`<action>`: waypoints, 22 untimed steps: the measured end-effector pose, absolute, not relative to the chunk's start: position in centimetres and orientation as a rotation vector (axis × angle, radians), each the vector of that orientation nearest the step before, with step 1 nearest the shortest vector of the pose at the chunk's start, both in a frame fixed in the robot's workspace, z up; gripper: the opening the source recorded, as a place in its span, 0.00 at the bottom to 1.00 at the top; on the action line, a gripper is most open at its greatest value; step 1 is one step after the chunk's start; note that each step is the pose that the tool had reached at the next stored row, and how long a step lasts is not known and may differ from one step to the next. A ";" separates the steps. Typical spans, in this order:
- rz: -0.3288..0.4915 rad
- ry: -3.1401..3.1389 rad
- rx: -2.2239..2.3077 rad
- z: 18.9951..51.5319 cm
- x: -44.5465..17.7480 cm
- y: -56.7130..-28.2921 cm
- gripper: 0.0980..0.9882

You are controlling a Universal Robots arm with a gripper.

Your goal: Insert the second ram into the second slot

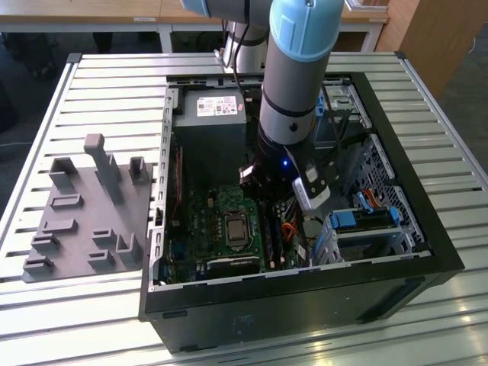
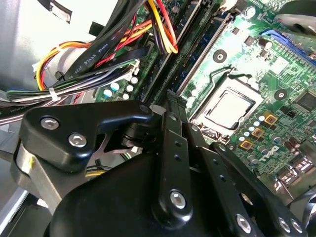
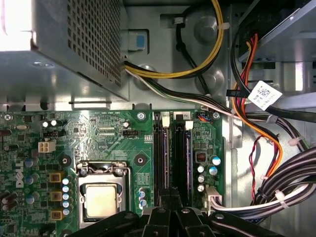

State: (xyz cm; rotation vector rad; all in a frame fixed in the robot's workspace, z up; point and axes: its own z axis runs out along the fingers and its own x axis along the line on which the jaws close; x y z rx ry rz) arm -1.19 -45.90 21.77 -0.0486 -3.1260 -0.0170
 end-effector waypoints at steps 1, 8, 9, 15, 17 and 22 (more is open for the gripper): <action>-0.017 -3.126 -0.049 21.7 -1.2 -45.9 0.01; -0.020 -3.127 -0.049 21.7 -1.2 -45.9 0.01; -0.023 -3.127 -0.049 22.0 -1.2 -45.9 0.01; -0.018 -3.126 -0.049 23.1 -1.2 -45.9 0.01; -0.018 -3.126 -0.049 23.4 -1.2 -45.9 0.01; -0.018 -3.126 -0.049 24.1 -1.2 -45.9 0.01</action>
